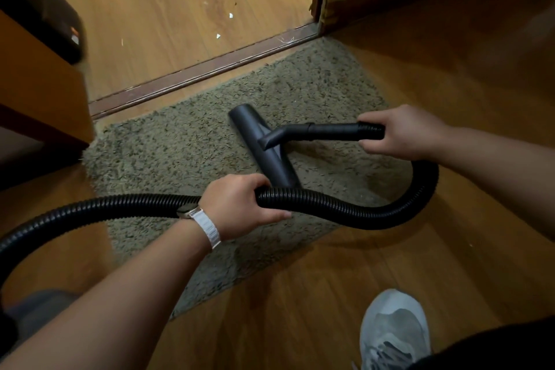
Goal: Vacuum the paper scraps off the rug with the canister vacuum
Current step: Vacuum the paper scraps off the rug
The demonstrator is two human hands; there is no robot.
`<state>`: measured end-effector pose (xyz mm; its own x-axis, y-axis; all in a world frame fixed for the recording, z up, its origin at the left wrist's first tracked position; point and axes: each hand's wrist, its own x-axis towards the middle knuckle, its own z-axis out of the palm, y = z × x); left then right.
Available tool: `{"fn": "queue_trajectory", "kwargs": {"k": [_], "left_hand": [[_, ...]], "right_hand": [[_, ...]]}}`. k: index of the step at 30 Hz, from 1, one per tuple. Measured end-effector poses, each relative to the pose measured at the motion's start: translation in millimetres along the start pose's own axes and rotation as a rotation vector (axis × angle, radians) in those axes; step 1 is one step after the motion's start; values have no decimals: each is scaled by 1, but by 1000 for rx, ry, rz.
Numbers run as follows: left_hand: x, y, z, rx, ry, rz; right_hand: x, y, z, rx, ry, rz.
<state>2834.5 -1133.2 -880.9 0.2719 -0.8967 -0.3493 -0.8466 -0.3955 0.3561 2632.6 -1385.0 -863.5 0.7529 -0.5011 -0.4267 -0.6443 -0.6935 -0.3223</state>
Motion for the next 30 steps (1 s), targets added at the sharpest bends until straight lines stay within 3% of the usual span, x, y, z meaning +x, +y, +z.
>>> {"fn": "queue_trajectory", "kwargs": {"k": [11,14,22,30], "left_hand": [[-47,-29,31,142,-147,90],[-49,-42,36,193,-142,96],[-20,-62,13,343,-126,138],[-20,-74,32,429,-185,140]], "right_hand": [[-2,-44,58,-186,-38,-440],[2,-42,62,-160,-17,-394],[10,-30,67,-127,22,-61],[30,-29,71,-120,-47,38]]}}
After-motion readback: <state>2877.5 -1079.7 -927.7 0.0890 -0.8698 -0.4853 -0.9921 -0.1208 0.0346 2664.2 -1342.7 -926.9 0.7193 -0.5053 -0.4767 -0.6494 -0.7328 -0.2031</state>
